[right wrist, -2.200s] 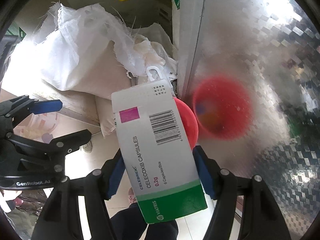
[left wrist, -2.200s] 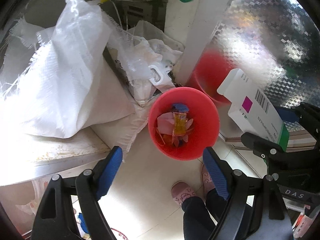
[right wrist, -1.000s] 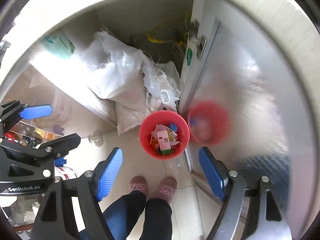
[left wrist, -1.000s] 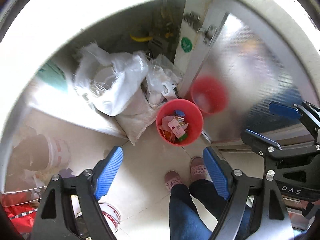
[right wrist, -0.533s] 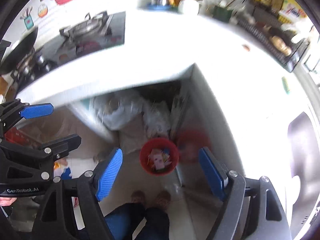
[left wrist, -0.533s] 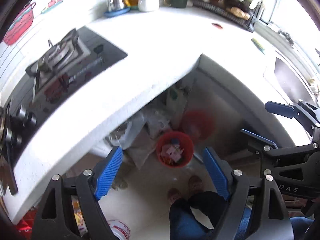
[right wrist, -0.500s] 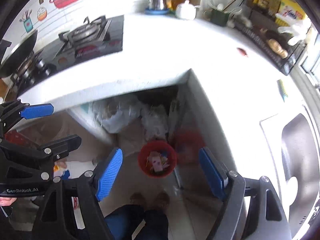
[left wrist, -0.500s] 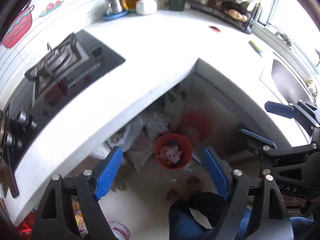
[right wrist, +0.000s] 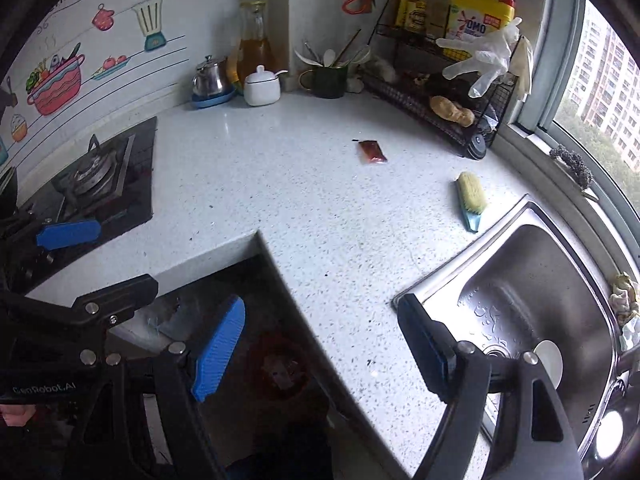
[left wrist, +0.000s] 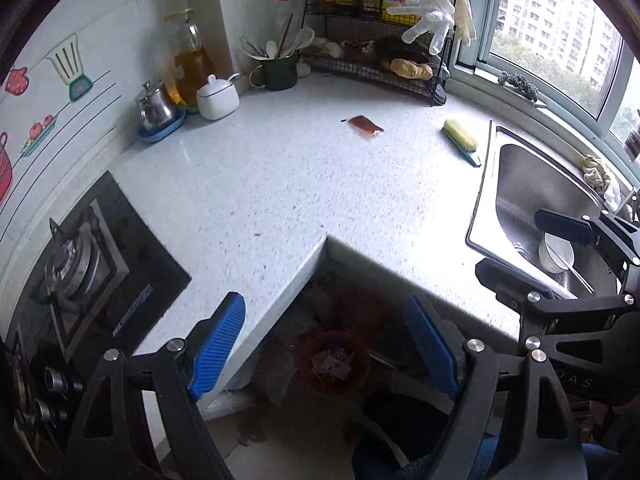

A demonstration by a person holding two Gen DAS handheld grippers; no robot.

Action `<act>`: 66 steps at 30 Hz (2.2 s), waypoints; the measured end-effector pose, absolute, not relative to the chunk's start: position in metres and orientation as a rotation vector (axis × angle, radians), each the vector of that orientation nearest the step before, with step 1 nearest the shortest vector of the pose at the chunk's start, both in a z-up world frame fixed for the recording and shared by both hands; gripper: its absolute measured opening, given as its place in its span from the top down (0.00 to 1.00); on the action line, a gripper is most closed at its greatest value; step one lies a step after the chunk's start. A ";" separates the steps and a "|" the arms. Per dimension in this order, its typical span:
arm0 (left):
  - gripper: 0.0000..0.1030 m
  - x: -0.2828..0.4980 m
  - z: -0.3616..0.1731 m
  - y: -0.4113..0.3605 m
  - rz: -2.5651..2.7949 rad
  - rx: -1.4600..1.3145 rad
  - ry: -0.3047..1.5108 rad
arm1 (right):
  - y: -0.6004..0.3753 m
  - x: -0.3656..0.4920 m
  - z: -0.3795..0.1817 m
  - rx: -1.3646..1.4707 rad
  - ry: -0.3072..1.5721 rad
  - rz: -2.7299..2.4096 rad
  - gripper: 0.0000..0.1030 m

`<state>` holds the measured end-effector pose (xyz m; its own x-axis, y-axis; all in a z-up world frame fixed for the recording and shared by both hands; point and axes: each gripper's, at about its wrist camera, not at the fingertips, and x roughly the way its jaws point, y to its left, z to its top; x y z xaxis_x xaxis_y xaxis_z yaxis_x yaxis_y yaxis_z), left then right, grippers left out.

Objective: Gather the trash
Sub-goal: 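Raise both tools back up toward the counter, then grasp the brown sauce sachet with the left gripper, then grasp the yellow-bristled scrub brush with the right gripper while the left holds the sachet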

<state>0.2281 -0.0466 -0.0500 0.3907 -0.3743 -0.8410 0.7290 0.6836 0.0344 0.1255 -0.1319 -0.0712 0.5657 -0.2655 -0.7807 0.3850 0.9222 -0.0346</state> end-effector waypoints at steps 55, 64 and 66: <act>0.47 0.460 -0.173 -0.349 -0.791 0.566 1.197 | -0.401 0.303 -0.136 0.357 1.068 -0.575 0.25; 0.88 0.445 -0.163 -0.335 -0.825 0.551 1.197 | -0.389 0.296 -0.133 0.367 1.069 -0.578 0.25; 0.89 0.442 -0.156 -0.326 -0.840 0.536 1.190 | -0.382 0.294 -0.130 0.369 1.070 -0.571 0.25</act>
<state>0.4418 -0.3256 -0.1562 0.1354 -0.2811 -0.9501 0.8009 0.5956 -0.0621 0.2938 -0.3825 -0.1300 0.3584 -0.2575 -0.8973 0.6019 0.7985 0.0113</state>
